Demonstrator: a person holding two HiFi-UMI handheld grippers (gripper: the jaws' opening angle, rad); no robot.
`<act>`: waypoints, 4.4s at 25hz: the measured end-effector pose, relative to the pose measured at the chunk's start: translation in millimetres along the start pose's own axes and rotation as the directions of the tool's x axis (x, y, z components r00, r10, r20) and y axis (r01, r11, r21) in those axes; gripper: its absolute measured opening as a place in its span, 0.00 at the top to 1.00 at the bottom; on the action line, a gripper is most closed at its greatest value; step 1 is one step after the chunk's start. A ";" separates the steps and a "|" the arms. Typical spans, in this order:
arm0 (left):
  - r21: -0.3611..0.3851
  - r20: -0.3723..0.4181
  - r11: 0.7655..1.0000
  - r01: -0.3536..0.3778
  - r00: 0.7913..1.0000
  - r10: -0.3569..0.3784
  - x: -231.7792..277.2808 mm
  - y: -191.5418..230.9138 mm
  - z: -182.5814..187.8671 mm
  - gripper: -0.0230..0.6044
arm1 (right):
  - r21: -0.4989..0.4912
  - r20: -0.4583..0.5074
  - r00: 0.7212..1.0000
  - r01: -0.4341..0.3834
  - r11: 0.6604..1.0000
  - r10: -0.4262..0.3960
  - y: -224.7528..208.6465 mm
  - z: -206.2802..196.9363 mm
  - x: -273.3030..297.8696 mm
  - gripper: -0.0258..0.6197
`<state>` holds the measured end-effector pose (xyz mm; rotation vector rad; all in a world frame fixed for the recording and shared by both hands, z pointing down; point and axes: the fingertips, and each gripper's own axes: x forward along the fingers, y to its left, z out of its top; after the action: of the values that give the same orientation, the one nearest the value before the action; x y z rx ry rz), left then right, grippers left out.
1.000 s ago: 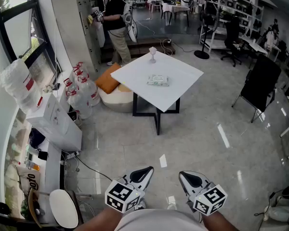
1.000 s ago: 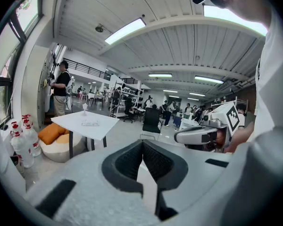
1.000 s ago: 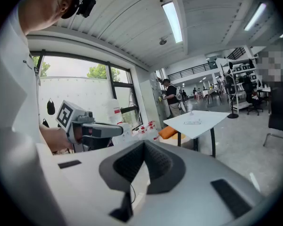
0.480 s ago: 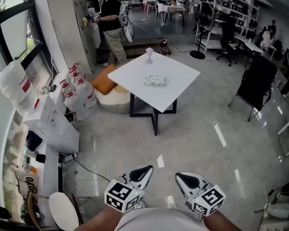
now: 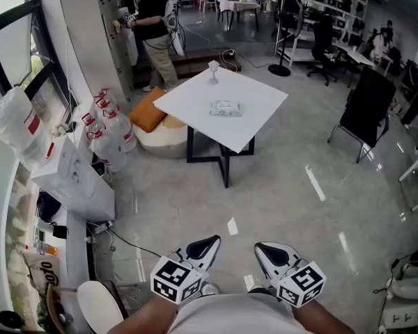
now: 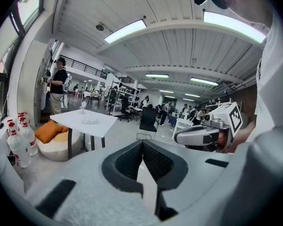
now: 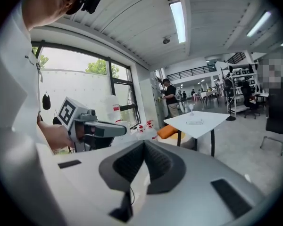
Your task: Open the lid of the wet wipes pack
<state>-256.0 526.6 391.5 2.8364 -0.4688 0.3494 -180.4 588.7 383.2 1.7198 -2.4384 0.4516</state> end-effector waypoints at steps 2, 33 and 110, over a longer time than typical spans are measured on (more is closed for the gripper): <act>-0.003 -0.008 1.000 0.008 1.000 -0.008 -7.7 5.3 -5.4 0.95 | 0.018 0.003 1.000 0.016 1.000 -0.016 8.5 -2.6 2.5 0.95; 0.000 -0.001 0.999 -0.050 0.999 0.050 142.9 93.7 64.1 0.95 | 0.079 0.034 0.999 -0.021 0.997 0.019 -168.4 60.9 99.1 0.95; -0.029 -0.040 0.996 -0.084 0.996 0.083 372.5 474.4 162.0 0.95 | -0.053 -0.110 0.994 0.015 0.998 -0.021 -426.0 173.0 463.5 0.95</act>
<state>-44.2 -59.3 435.0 2.7805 -0.5813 0.4082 70.3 -13.1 416.8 1.6485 -2.3354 0.4642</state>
